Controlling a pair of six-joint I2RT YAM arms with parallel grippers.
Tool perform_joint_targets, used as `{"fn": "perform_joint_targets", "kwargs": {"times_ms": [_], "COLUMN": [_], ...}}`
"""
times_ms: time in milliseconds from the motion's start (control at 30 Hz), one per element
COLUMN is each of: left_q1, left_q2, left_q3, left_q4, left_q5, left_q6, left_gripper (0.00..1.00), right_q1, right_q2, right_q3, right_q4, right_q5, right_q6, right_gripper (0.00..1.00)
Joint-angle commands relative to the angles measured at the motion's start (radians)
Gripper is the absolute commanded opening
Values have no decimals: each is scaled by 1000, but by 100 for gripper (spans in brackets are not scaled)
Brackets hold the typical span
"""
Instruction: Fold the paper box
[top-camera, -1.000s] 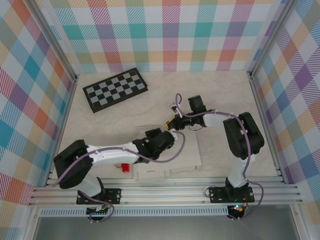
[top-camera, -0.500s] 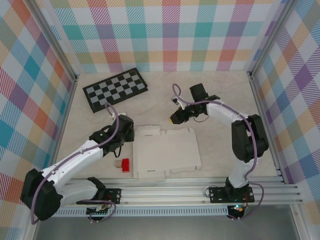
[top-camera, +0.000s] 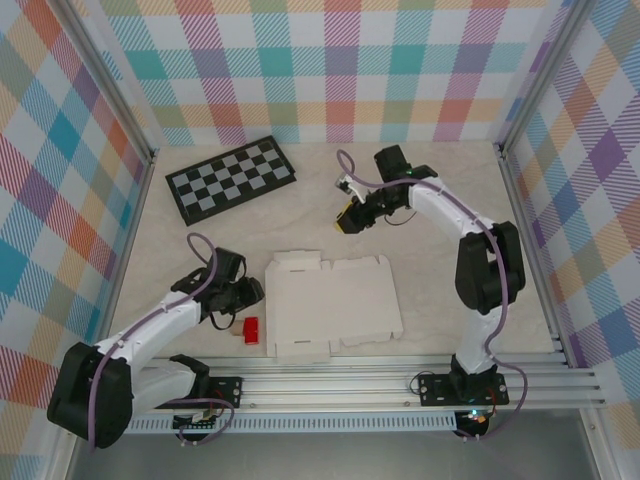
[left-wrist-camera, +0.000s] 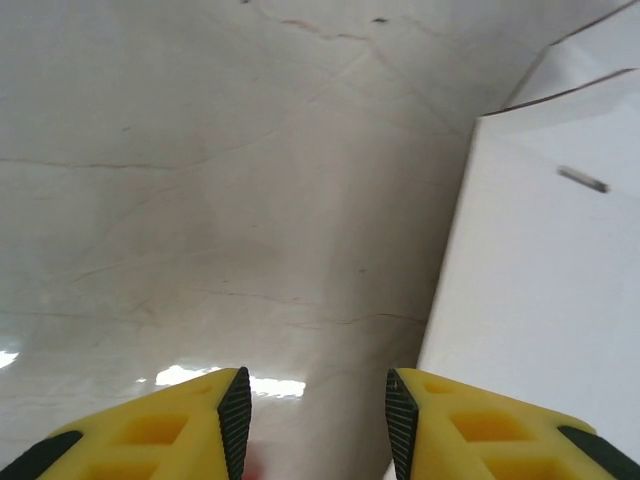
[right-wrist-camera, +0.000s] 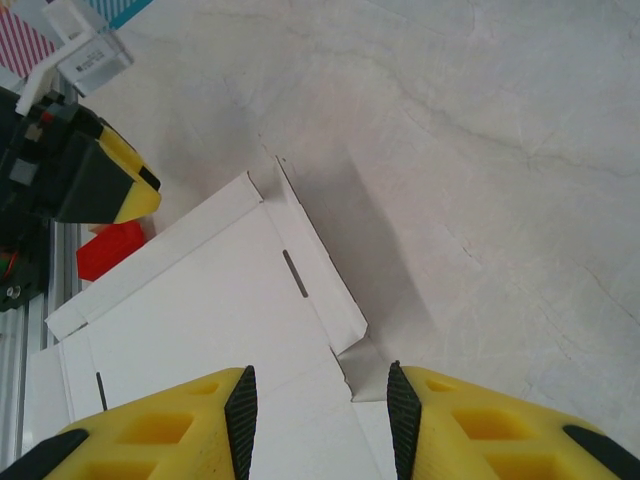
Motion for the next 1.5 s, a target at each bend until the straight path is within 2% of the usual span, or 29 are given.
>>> {"fn": "perform_joint_targets", "kwargs": {"times_ms": [0,300,467,633,733,867,967,1200,1367,1467], "left_q1": [20,20,20,20,19,19,19,15,-34,-49], "left_q2": [7,91,133,141,143,130,130,129,138,128], "left_q3": [6,-14,-9,-26,-46,-74,-59,27,146,156], "left_q4": [46,183,183,164,216,303,274,170,9,19], "left_q5": [63,180,181,161,202,253,238,171,41,32], "left_q6": [27,25,36,46,24,-17,6,107,258,269], "left_gripper": [40,30,26,26,24,11,0,0,0,0], "right_q1": [12,25,32,34,37,41,41,41,41,41], "right_q2": [57,151,178,183,183,190,190,207,217,257], "right_q3": [72,183,170,145,131,106,81,68,91,153], "right_q4": [-92,-166,-165,-156,-149,-142,-124,-80,-75,-100], "right_q5": [-32,-31,-27,-24,-27,-27,-6,109,107,76], "right_q6": [-73,-106,-111,-112,-112,-129,-135,-105,-115,-114], "right_gripper": [42,42,42,42,41,41,41,40,40,40]}}
